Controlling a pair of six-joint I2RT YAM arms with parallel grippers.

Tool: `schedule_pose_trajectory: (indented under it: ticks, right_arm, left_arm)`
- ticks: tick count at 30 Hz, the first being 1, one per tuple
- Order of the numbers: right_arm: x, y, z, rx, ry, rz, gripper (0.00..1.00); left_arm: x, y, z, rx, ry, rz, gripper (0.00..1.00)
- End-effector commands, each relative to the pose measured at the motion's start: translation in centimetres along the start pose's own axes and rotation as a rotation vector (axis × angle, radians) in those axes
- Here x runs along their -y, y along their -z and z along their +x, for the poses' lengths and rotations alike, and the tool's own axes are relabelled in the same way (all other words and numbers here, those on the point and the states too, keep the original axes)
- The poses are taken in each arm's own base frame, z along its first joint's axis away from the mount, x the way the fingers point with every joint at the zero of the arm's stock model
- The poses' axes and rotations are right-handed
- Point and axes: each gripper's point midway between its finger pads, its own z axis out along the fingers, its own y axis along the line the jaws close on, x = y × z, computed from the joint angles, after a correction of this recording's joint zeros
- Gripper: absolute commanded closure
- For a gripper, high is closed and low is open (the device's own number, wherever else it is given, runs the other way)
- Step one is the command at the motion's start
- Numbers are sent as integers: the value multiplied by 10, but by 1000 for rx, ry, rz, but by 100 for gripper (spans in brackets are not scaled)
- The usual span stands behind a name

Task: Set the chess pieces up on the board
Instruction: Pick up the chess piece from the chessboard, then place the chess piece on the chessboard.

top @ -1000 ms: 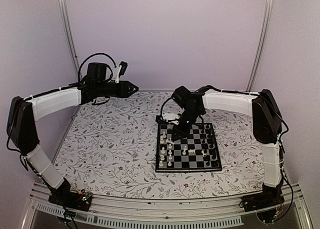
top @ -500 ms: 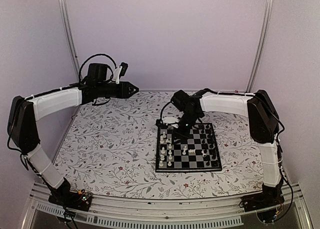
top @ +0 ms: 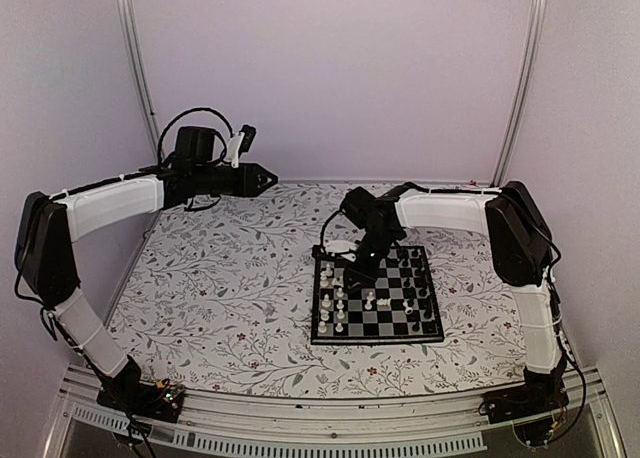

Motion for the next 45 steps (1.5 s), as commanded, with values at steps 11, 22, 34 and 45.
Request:
schedule_pose_trajectory:
  ticks: [11, 22, 34, 45]
  right_arm:
    - [4, -14, 6, -18, -10, 8, 88]
    - [-4, 34, -20, 75, 20, 34, 91]
    - [-23, 89, -26, 134, 71, 48, 92]
    - [-67, 134, -23, 250, 179, -46, 91]
  left_arm:
    - [-5, -2, -3, 0, 3, 1, 61]
    - [-6, -3, -2, -4, 2, 6, 62]
    - [56, 4, 18, -16, -389, 200, 61]
    - [164, 29, 86, 44, -728, 525, 57]
